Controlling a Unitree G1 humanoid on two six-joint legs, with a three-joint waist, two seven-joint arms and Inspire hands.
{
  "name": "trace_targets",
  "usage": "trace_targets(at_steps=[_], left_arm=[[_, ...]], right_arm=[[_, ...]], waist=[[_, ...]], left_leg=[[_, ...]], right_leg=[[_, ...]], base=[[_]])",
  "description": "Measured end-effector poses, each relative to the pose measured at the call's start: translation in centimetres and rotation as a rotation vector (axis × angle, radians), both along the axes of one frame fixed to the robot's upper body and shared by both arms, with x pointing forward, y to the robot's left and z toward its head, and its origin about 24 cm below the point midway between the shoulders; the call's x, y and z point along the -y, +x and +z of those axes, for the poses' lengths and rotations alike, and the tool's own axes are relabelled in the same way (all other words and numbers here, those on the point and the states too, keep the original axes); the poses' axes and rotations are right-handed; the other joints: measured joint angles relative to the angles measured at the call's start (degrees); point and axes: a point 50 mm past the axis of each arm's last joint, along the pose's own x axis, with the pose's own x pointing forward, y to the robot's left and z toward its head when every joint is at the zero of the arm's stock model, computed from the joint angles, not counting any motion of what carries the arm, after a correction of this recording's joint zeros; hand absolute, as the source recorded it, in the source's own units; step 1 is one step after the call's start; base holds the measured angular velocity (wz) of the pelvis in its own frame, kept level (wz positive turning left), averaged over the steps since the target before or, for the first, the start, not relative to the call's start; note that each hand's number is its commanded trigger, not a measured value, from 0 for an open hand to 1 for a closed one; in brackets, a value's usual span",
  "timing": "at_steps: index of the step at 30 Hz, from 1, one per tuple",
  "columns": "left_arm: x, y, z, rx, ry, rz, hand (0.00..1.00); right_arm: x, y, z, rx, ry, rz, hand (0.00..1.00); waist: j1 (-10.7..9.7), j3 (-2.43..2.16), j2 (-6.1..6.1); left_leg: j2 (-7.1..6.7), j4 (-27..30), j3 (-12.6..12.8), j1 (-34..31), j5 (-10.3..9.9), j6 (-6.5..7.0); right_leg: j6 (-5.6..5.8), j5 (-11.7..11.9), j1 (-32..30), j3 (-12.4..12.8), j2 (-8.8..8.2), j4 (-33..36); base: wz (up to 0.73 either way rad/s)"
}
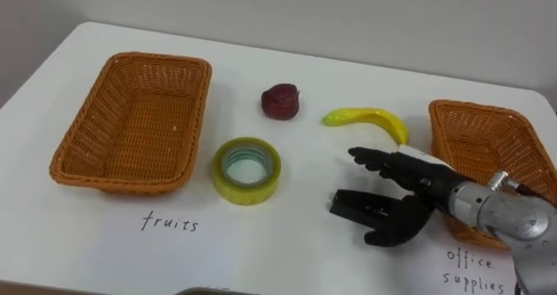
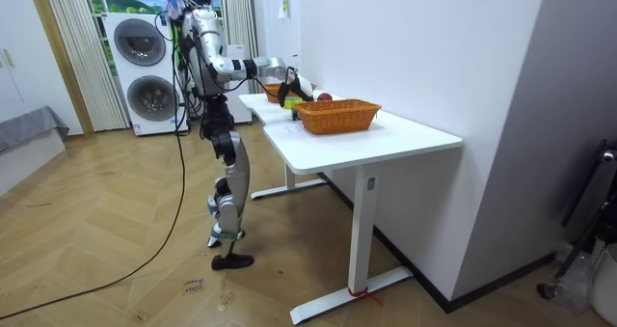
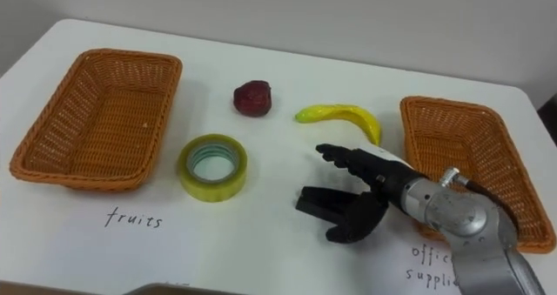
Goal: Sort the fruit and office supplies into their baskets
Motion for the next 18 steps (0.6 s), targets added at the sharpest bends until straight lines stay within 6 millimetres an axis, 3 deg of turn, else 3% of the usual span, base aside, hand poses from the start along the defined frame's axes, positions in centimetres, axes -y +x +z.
trace_targets(at_steps=[5, 10, 18], left_arm=[[-0.02, -0.08, 0.0, -0.004, 0.008, 0.003, 0.0], [-0.02, -0.03, 0.01, -0.001, 0.004, 0.002, 0.0], [-0.03, -0.09, 0.01, -0.003, 0.001, 0.002, 0.0]], right_arm=[[0.13, -0.21, -0.23, -0.005, -0.024, -0.002, 0.0], [0.41, -0.27, -0.67, -0.022, -0.036, -0.011, 0.0], [0.56, -0.35, -0.87, -0.028, -0.051, -0.019, 0.0]], waist=[[-0.07, -0.14, 0.15], [0.08, -0.57, -0.46], [0.08, -0.6, -0.57]], left_leg=[[0.0, 0.26, -0.05, 0.04, 0.02, 0.02], [-0.1, 0.38, -0.15, 0.04, 0.06, 0.09], [-0.14, 0.37, -0.16, -0.04, 0.1, 0.16]], right_leg=[[0.0, 0.0, -0.01, -0.08, -0.01, 0.0], [0.0, 0.0, 0.07, -0.37, -0.16, 0.0], [0.05, 0.03, -0.01, -0.78, -0.27, 0.04]], base=[[0.0], [0.0], [0.0]])
